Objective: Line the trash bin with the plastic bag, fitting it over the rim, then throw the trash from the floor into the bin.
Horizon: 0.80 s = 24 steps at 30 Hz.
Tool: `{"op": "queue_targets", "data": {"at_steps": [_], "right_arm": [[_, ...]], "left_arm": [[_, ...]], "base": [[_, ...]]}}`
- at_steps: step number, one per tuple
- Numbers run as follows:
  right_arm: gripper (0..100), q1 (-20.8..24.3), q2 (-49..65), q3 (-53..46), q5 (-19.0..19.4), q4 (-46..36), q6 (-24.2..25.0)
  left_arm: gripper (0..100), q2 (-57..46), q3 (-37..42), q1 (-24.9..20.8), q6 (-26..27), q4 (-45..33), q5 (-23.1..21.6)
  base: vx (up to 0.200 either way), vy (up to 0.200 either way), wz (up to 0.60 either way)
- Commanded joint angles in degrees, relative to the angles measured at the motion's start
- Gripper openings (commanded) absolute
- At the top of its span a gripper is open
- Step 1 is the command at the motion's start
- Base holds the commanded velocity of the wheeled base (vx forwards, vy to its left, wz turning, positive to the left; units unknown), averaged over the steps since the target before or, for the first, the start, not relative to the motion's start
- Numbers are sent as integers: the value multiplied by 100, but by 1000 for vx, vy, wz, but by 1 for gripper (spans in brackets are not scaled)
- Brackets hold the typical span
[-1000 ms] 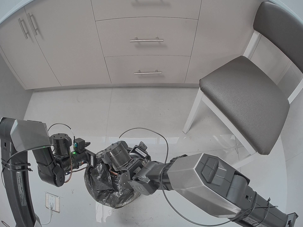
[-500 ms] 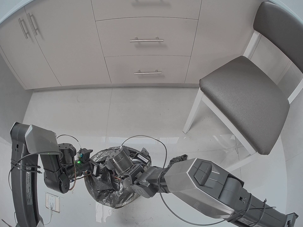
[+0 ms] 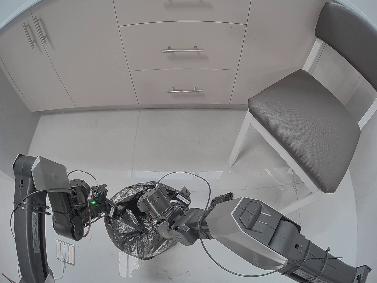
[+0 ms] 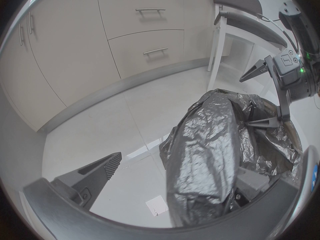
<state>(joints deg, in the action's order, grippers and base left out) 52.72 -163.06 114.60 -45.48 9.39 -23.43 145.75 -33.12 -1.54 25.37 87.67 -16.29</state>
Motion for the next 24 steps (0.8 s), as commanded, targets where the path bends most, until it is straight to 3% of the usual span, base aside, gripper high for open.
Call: {"op": "queue_targets", "data": {"at_steps": [1,5,11,15,24], "right_arm": [[100,-43,-24,-1,-48,2,-12],[100,-43,2,-1,-48,2,-12],[100,1,46,-1,-48,11,-12],[100,19,73,-1,-48,19,-12],[100,89,187,-1,-48,28,-4]], "left_arm": [[100,-29,-10,48,-50,-5,55],[100,-179,25,22,-190,-5,38],[100,-618,324,-180,-1113,-5,-50],[100,-952,535,-251,-1447,-5,-138],[100,-1541,1168,-391,-1421,4,-375]], "base": [[0,0,0],[0,0,0],[0,0,0],[0,0,0],[0,0,0]]}}
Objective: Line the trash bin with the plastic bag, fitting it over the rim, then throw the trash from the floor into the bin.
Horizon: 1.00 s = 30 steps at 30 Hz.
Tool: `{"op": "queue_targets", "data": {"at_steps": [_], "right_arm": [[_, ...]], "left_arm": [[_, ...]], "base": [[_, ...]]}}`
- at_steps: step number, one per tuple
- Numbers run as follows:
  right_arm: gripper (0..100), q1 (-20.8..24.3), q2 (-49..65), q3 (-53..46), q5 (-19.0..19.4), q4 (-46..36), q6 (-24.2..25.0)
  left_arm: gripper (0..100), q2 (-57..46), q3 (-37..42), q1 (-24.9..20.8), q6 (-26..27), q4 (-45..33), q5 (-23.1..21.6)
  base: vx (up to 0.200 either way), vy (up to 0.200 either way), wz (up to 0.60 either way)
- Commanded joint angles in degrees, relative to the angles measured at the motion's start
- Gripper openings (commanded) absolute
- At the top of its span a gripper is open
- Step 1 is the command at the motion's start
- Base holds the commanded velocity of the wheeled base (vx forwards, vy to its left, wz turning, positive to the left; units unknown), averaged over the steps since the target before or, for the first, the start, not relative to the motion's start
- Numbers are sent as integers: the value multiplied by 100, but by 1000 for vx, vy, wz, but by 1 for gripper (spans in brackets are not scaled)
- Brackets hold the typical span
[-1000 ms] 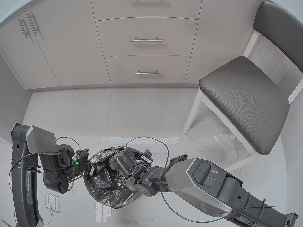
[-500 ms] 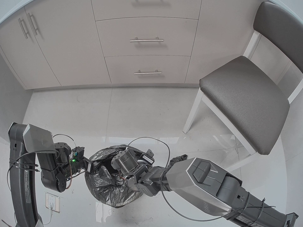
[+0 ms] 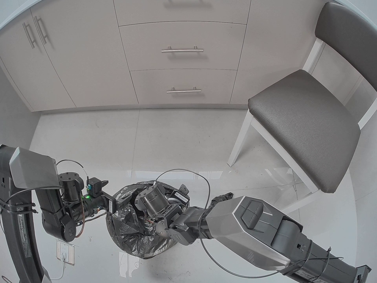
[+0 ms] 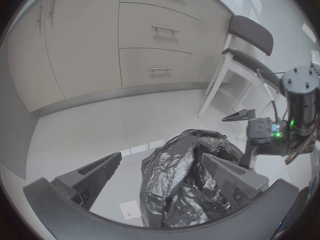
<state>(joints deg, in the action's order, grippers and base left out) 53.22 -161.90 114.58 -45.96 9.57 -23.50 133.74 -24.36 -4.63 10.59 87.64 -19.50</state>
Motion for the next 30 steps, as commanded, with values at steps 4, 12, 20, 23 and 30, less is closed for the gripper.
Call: {"op": "queue_targets", "data": {"at_steps": [4,12,20,23,30], "right_arm": [[100,48,159,1,-10,19,4],[100,4,396,1,-36,107,30],[100,-93,599,1,-106,115,21],[100,-102,660,1,-115,115,21],[100,-49,713,1,-115,115,30]], "left_arm": [[100,-287,827,-214,364,8,-212],[100,-120,1319,-662,22,8,-484],[100,47,1179,-934,-699,8,-493],[100,249,1100,-1013,-699,8,-484],[100,416,1065,-1031,-699,8,-475]], "base": [[0,0,0],[0,0,0],[0,0,0],[0,0,0],[0,0,0]]}}
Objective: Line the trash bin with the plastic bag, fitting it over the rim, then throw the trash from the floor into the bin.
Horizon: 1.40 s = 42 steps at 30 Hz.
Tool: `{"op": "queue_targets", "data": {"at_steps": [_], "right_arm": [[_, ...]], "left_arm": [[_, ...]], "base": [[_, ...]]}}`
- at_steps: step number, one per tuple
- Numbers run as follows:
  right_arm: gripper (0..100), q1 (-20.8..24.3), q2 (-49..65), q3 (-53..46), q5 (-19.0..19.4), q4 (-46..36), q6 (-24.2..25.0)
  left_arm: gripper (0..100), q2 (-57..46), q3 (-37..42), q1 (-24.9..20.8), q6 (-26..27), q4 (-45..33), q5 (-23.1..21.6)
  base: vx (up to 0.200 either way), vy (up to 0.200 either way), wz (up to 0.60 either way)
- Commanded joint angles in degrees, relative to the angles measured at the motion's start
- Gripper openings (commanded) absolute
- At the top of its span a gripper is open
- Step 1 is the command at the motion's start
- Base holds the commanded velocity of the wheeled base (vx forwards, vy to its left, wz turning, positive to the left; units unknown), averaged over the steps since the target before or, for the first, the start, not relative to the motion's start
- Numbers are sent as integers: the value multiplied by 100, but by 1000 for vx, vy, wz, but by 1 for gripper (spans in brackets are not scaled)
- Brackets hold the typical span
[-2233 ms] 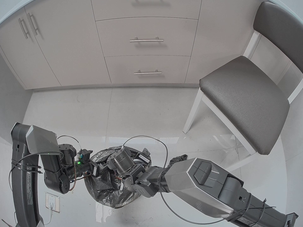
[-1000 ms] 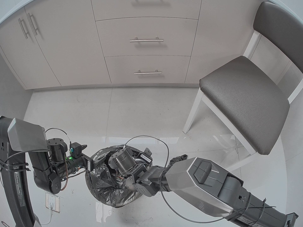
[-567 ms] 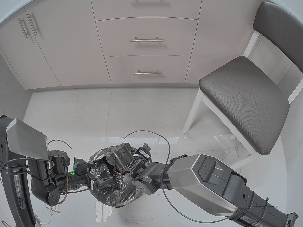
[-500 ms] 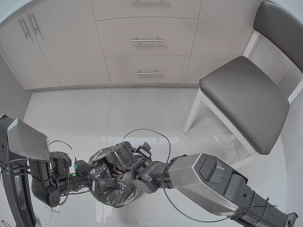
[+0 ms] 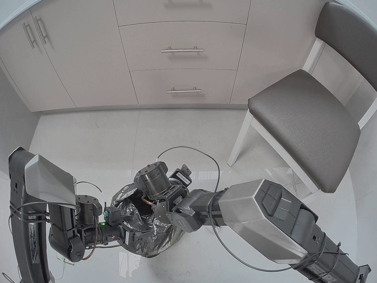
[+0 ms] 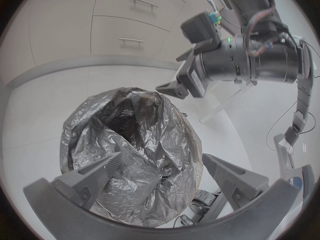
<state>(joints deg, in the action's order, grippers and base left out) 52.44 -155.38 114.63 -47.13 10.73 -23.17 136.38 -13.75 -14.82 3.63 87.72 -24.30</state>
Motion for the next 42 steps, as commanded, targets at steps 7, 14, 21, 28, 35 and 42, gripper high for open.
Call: {"op": "queue_targets", "data": {"at_steps": [7,14,21,28,35,42], "right_arm": [[100,38,140,-4,2,-1,-3],[100,20,219,-4,-68,105,-12],[100,-24,272,-4,-156,210,-20],[100,-217,359,-4,-183,193,-38],[100,-366,403,-4,-183,166,-47],[100,-700,342,-4,-191,166,-47]], "left_arm": [[100,399,57,-12,6,-1,4],[100,899,-479,-12,-3,-1,83],[100,899,-945,15,-82,-10,347],[100,108,-1517,-3,-961,-36,865],[100,-885,-1640,6,-1022,-106,891],[100,-1588,-1675,-179,-1312,-98,1806]], "base": [[0,0,0],[0,0,0],[0,0,0],[0,0,0],[0,0,0],[0,0,0]]}}
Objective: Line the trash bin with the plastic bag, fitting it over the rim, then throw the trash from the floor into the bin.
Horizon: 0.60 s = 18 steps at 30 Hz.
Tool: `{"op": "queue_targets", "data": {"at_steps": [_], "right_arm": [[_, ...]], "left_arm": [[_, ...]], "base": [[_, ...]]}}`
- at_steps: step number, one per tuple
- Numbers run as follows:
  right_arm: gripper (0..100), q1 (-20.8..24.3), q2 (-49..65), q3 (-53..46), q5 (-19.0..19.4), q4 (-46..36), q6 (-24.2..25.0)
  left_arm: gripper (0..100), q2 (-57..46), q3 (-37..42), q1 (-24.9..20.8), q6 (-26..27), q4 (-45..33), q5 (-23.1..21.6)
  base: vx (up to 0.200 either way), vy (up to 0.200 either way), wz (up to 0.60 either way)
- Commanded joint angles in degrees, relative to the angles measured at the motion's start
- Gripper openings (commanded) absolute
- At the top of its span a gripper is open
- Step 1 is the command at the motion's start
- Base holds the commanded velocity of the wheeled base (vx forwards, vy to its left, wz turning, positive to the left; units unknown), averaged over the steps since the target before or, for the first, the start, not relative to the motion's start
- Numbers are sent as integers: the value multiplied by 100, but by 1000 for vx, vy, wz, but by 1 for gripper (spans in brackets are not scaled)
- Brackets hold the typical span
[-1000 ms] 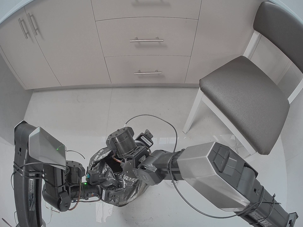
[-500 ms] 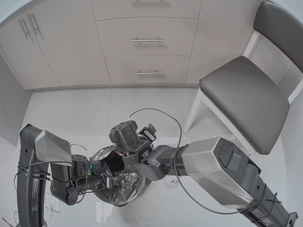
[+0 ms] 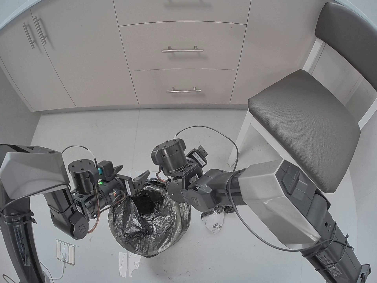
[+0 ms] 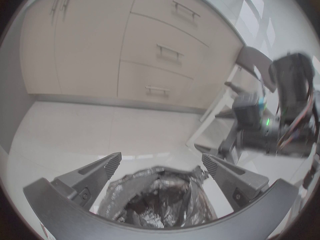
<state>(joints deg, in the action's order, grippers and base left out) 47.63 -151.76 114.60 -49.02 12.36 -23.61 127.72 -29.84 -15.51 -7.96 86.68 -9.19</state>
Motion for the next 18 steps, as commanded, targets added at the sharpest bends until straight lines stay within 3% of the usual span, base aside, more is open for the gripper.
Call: {"op": "queue_targets", "data": {"at_steps": [1,14,18], "right_arm": [[100,-254,-20,-1,-2,12,6],[100,-834,-161,-1,6,38,-3],[100,-931,-363,-1,15,38,-21]], "left_arm": [[100,-819,-66,-119,-162,7,330],[100,-2304,189,-119,-162,-283,418],[100,-3025,471,83,-118,-406,875]], "base": [[0,0,0],[0,0,0],[0,0,0]]}}
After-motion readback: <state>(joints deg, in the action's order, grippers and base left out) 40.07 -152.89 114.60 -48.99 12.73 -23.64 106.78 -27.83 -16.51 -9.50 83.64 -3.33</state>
